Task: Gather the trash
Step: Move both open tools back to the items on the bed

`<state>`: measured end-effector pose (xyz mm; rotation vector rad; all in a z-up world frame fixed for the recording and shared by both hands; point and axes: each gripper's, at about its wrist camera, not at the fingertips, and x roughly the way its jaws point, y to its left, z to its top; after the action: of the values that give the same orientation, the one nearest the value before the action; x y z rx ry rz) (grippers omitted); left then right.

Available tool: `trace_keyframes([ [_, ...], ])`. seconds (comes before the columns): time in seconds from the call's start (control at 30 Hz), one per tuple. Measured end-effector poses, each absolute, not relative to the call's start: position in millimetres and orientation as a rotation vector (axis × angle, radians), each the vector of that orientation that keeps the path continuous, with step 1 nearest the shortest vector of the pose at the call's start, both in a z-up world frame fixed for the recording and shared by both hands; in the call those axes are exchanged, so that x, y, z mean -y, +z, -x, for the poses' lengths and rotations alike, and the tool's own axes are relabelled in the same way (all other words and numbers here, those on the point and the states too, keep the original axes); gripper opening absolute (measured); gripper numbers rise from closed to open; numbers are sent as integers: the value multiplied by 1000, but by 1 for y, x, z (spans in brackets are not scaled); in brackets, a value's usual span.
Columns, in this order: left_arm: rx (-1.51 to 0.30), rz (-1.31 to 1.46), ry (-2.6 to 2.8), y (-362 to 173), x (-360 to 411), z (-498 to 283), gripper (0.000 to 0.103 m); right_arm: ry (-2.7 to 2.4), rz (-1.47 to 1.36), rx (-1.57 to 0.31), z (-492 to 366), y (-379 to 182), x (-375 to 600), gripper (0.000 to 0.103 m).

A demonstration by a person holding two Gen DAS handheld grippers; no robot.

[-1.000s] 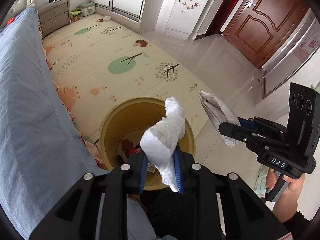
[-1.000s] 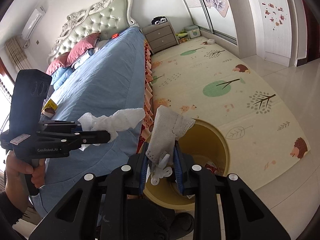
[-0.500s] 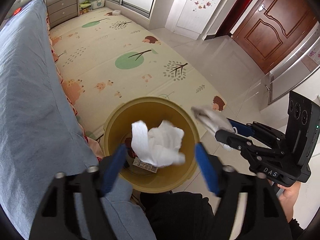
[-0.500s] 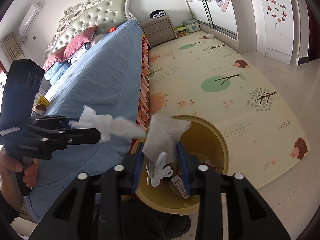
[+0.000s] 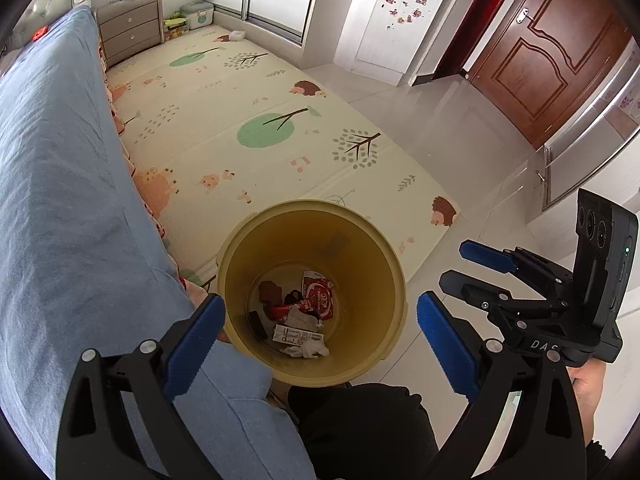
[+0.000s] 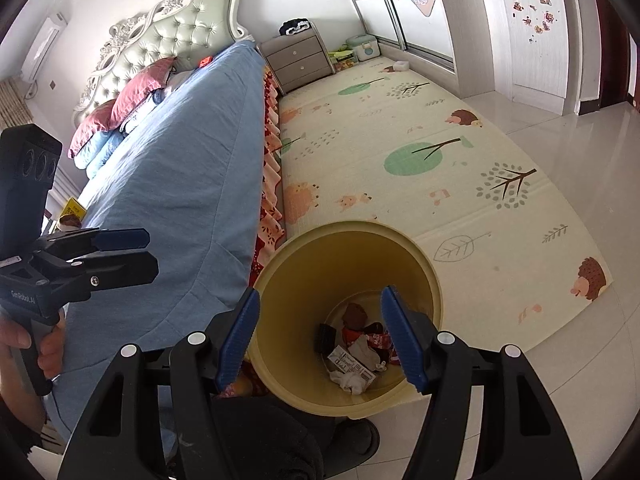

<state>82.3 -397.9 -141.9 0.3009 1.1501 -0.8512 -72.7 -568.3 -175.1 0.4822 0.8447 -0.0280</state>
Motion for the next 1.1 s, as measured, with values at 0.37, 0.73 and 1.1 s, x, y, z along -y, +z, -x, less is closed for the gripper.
trace_keyframes([
  [0.37, -1108, -250, -842, -121, 365, -76, 96, 7, -449, -811, 73, -148, 547, 63],
  [0.73, -1013, -218, -721, -98, 288, -78, 96, 100, -379, -778, 56, -115, 494, 64],
  [1.1, -918, -177, -573, -72, 183, -86, 97, 231, -276, -751, 23, -81, 407, 66],
])
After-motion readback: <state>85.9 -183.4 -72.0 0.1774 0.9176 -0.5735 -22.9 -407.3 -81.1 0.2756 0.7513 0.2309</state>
